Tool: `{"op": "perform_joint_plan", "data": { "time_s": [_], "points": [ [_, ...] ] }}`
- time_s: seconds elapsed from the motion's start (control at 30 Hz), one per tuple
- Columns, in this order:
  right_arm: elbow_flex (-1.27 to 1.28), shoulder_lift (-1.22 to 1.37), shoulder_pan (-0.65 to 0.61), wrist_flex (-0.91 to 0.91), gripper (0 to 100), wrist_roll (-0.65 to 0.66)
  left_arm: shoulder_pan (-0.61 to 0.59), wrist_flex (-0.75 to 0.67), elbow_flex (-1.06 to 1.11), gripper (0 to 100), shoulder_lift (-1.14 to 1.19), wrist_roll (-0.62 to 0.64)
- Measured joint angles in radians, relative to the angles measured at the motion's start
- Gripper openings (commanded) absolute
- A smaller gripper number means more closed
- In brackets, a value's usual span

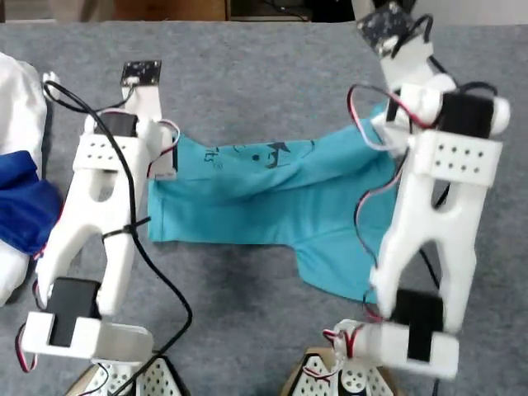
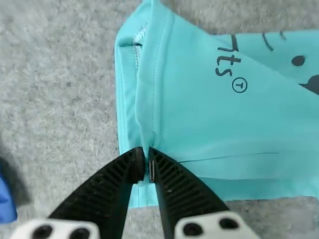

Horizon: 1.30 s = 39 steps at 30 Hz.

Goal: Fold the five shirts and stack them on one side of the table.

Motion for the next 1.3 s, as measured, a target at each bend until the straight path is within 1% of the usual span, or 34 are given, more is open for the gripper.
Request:
{"op": "perform_joint_plan", "data": {
  "time_s": [0.23, 0.37, 0.5, 0.6, 0.7, 0.97, 1.2, 1.3],
  "points": [
    [0.566, -0.261, 0.074, -0.276, 0.5, 0.021, 0.008, -0.127, 0.140, 2, -0.020, -0.012],
    [0.802, -0.365, 0.086, -0.351, 0.5, 0.044, -0.005, -0.189, 0.183, 2, -0.020, -0.012],
    [0.962, -0.433, 0.100, -0.427, 0.5, 0.046, -0.032, -0.221, 0.186, 2, -0.008, -0.012],
    [1.028, -0.442, 0.112, -0.462, 0.5, 0.046, -0.054, -0.222, 0.186, 2, 0.038, -0.014],
    [1.073, -0.445, 0.150, -0.496, 0.5, 0.046, -0.074, -0.219, 0.189, 2, 0.060, -0.038],
    [1.158, -0.445, 0.245, -0.549, 0.5, 0.104, -0.086, -0.207, 0.192, 2, 0.068, -0.080],
    [1.163, -0.446, 0.272, -0.563, 0.5, 0.120, -0.003, -0.167, 0.207, 2, 0.068, -0.143],
    [1.163, -0.446, 0.272, -0.563, 0.5, 0.120, 0.015, -0.138, 0.216, 2, 0.068, -0.199]
  ]
}}
